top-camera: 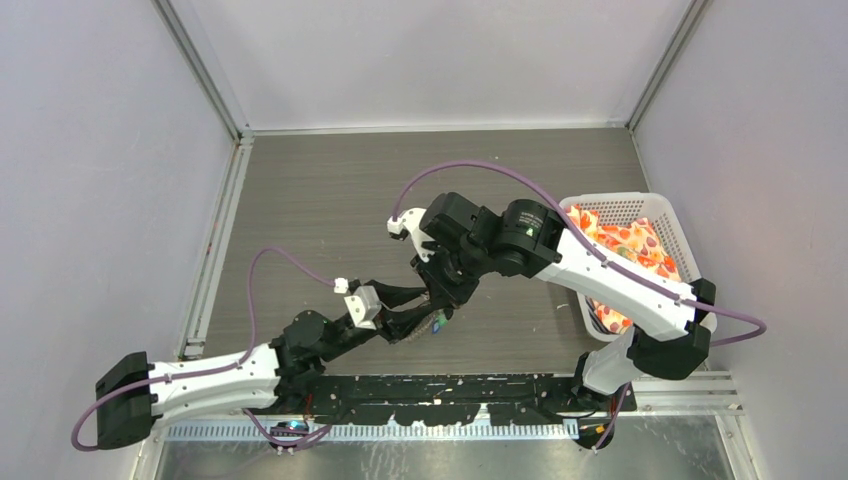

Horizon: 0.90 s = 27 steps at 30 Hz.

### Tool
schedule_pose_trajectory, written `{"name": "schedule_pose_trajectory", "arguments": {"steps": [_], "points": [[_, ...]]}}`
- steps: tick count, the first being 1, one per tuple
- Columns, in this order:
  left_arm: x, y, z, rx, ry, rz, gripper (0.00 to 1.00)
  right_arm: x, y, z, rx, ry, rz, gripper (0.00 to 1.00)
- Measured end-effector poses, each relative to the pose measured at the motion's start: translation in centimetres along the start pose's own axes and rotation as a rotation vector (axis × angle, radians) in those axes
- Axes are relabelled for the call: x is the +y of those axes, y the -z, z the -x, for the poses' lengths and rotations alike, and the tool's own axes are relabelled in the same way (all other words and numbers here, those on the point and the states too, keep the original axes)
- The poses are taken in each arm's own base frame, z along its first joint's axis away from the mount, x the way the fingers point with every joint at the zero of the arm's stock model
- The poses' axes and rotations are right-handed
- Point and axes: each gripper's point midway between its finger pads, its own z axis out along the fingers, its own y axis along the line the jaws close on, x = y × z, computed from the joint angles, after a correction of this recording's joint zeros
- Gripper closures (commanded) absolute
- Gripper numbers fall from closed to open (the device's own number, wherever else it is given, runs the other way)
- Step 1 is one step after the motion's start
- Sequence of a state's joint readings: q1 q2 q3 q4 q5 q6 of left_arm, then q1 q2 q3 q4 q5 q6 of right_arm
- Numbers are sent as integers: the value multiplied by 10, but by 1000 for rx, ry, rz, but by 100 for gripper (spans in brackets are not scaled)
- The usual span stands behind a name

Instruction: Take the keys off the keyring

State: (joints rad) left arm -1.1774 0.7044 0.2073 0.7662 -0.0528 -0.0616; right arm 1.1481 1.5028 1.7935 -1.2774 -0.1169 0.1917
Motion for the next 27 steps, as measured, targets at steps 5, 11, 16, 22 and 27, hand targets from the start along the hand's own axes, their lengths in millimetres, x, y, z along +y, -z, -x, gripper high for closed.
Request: {"name": "schedule_pose_trajectory", "arguments": {"steps": [5,11,16,22,27], "points": [[-1,-1,-3,6,-10,-2,64,1,-1,0,6,-4,0,99],[-1,-3,1,-12,-19,7,68,2,-1,1,3,-10,2,99],[0,-3,4,-23,-29,13,78,4,-1,1,2,-18,4,99],[1,-3,4,-23,-48,24,91,4,-1,2,-2,-33,-1,99],[5,-2,9,-37,-59,47,98,4,-1,4,-18,-43,0,99]]}}
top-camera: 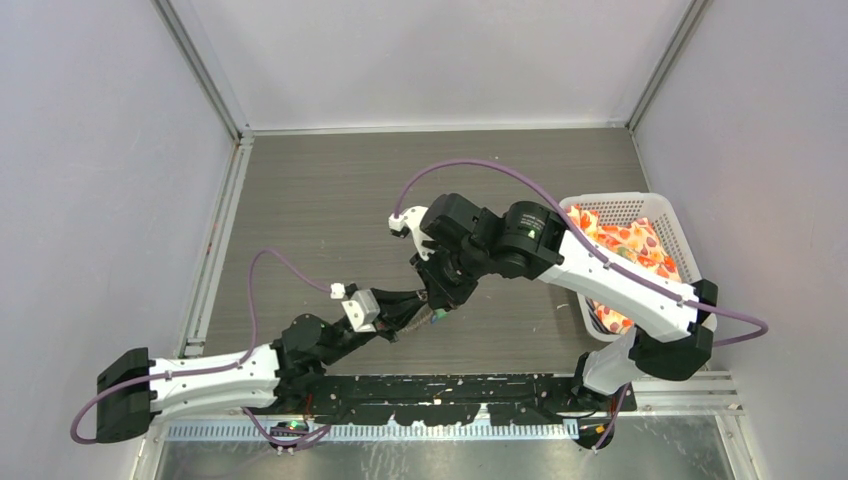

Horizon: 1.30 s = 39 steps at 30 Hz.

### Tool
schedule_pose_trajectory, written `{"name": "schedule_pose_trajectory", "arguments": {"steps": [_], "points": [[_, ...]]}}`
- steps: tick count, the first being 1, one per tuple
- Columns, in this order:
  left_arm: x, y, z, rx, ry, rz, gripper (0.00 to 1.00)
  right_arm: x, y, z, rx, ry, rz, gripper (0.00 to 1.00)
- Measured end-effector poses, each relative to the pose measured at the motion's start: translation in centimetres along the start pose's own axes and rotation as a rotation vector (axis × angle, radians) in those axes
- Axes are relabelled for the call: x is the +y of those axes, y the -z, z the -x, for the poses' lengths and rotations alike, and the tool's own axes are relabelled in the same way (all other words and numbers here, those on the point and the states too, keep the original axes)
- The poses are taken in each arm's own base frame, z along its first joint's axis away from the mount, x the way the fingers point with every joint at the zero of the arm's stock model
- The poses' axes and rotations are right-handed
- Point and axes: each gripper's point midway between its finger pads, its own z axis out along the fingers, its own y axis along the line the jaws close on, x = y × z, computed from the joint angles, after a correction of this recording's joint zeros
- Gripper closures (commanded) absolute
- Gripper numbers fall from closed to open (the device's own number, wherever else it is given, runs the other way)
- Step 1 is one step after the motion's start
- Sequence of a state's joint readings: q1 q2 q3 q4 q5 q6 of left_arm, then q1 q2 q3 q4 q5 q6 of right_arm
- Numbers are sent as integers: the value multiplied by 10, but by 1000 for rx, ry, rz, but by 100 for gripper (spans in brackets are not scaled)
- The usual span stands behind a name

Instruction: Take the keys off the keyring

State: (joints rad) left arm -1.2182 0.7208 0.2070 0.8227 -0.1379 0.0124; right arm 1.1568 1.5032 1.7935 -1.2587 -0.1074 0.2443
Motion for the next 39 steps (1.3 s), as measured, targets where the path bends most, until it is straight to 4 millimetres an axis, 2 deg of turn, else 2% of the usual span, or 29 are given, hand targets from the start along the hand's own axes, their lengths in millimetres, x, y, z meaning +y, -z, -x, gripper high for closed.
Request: {"name": "schedule_pose_trajectory", "arguments": {"steps": [9,23,29,39], "points": [[6,7,15,-33,-14,23,99,-8,10,-4,-32,-21,-40,99],[-11,13,10,172,-143,-125,100,-7,12,-6,39,24,-50,99],[-22,18,8,201,-160,-201,100,-3,8,-8,81,53,-26,99],[-26,18,8,206,-203,-242,100,4,9,-12,119,65,6,99]]}}
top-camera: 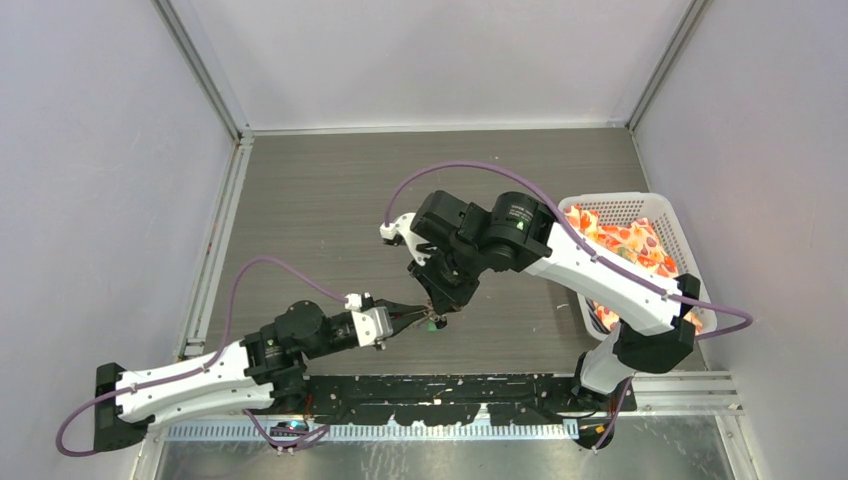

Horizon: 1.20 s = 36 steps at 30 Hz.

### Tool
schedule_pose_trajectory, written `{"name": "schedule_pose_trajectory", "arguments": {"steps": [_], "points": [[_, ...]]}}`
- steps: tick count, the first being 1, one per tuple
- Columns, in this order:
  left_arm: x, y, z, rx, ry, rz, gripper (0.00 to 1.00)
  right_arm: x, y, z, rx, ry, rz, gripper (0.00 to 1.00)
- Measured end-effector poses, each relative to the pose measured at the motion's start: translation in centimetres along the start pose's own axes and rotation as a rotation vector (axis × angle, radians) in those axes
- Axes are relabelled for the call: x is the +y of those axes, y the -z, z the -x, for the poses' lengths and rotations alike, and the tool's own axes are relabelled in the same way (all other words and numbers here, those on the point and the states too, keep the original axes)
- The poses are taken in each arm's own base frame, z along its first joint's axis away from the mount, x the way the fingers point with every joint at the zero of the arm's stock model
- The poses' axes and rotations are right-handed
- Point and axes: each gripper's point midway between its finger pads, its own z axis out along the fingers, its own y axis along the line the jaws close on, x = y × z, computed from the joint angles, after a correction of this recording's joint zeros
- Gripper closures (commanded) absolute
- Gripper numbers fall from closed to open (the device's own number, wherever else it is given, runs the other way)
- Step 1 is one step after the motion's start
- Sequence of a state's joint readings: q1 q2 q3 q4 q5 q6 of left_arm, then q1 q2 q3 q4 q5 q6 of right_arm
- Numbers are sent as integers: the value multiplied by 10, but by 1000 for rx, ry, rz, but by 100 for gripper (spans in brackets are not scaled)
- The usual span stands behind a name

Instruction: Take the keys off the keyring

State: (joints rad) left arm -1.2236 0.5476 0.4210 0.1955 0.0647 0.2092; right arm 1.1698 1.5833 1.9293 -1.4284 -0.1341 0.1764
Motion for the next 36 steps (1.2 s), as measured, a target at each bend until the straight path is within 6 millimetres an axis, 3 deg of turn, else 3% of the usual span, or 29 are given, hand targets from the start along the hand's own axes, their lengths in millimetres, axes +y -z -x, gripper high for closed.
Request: {"name": "schedule_pose_trajectory", "arguments": {"steps": [21,36], "points": [[11,-4,6,39,-87,18,100,-4,0,0,46,2,-29,99],[42,-2,28,7,-154,165,99,0,-4,0,-10,-57,-14,99]]}}
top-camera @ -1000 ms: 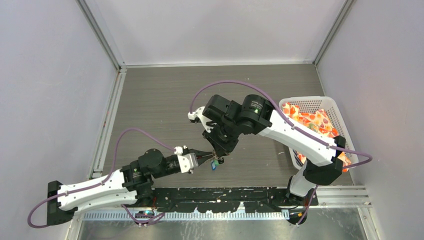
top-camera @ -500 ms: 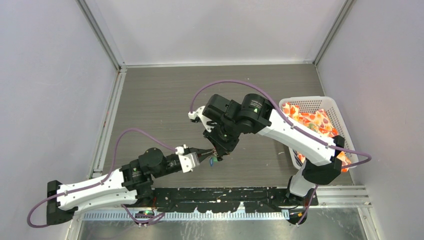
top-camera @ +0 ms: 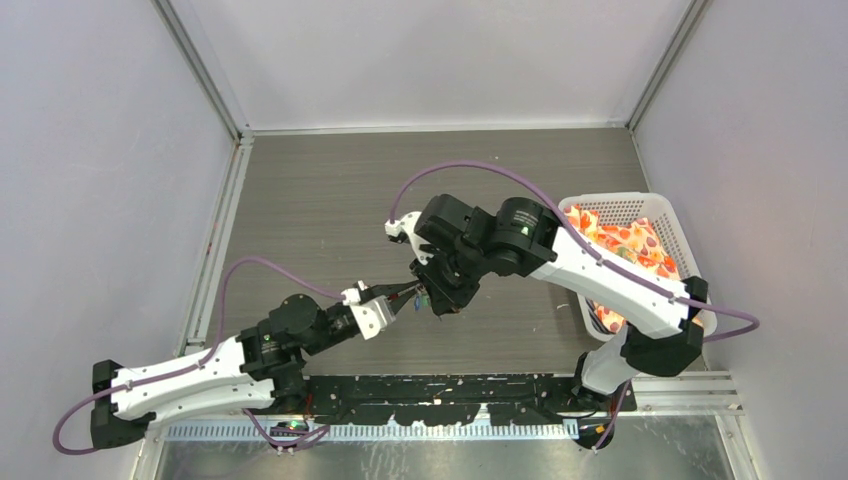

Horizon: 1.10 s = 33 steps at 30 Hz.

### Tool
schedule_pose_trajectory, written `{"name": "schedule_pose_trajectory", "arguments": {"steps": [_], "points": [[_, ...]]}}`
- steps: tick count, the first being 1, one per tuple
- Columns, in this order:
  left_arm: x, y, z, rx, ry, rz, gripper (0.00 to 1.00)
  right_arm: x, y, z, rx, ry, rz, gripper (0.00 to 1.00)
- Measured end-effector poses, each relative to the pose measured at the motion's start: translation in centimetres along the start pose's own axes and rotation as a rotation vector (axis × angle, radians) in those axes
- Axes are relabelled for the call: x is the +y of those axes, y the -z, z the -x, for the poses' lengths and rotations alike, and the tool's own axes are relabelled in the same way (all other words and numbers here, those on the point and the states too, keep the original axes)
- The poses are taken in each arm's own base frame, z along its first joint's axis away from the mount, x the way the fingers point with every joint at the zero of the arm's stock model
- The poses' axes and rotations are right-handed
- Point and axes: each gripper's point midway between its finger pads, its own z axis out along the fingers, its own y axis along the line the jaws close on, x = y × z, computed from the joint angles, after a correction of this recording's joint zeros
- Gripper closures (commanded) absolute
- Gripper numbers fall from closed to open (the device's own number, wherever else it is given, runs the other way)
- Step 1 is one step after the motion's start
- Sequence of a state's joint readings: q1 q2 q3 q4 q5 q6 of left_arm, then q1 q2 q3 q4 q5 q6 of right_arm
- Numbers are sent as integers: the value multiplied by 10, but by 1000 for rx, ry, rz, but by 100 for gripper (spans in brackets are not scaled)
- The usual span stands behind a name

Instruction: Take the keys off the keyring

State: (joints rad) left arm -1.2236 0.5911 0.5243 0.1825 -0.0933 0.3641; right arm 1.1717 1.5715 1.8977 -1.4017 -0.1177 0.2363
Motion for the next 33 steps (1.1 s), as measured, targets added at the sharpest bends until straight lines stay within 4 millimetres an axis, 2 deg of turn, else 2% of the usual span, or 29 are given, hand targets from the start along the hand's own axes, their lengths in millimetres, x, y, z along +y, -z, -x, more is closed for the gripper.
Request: {"name": "schedule_pose_trajectory", "arguments": {"steps": [10,15,20,33], "points": [[8,5,14,-50,-64,18,100,5,11,12,-156,-34,29,99],[9,2,18,-61,-167,-2,99,5,13,14,-160,-28,31,99],[14,-7,31,-71,-310,-21,99,8,23,24,-192,-9,34,99],[15,-9,31,-59,-427,-42,100,-5,32,19,-223,-21,-34,99]]}}
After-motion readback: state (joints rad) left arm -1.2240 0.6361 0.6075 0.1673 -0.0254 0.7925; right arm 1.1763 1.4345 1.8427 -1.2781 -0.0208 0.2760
